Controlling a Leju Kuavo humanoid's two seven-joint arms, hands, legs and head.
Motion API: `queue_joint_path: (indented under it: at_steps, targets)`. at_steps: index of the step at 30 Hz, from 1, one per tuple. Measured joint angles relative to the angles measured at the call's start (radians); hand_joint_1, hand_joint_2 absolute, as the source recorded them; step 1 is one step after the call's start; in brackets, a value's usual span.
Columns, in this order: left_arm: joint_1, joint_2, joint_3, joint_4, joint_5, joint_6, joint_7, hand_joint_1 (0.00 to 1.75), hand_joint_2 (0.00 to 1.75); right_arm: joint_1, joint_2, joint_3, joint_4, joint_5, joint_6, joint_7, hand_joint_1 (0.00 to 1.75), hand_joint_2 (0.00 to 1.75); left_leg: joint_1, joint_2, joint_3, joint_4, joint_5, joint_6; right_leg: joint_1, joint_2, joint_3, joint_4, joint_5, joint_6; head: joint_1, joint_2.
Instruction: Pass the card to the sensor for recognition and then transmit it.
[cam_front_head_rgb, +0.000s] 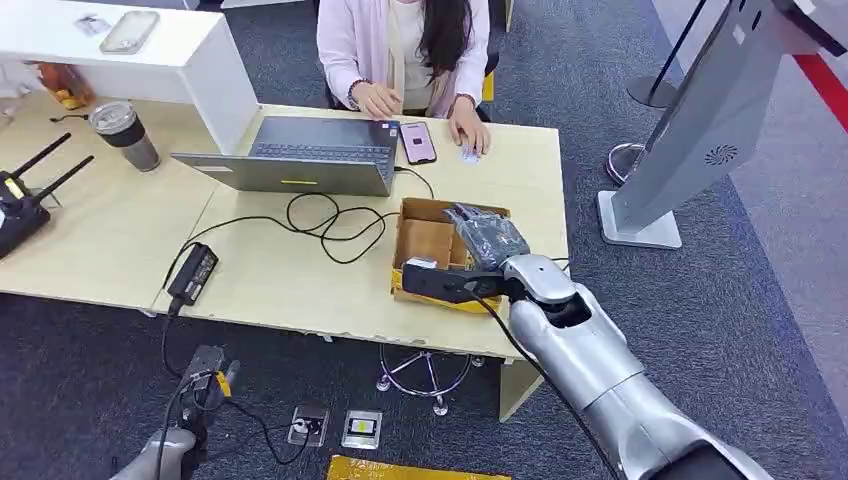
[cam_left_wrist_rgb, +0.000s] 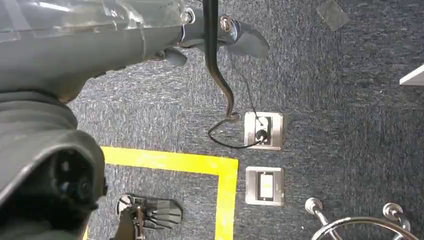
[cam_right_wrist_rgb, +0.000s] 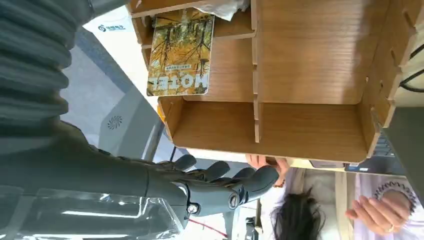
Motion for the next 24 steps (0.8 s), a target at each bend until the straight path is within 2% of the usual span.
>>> queue_joint_path:
  at_steps: [11, 24]
  targets:
    - [-0.001, 0.0, 0.001, 0.0, -0.005, 0.0, 0.0, 0.0, 0.0, 0.0, -0.003, 0.0, 0.004, -0.006, -0.014, 0.007, 0.0, 1.75, 0.0, 0.0, 0.0, 0.0, 0.0, 0.0, 0.0, 0.0, 0.0, 0.0, 0.0, 0.0, 0.0, 0.0]
    - [-0.005, 0.0, 0.001, 0.0, -0.02, -0.001, 0.001, 0.0, 0.0, -0.001, -0.003, 0.0, 0.075, -0.005, -0.052, -0.005, 0.0, 1.75, 0.0, 0.0, 0.0, 0.0, 0.0, 0.0, 0.0, 0.0, 0.0, 0.0, 0.0, 0.0, 0.0, 0.0]
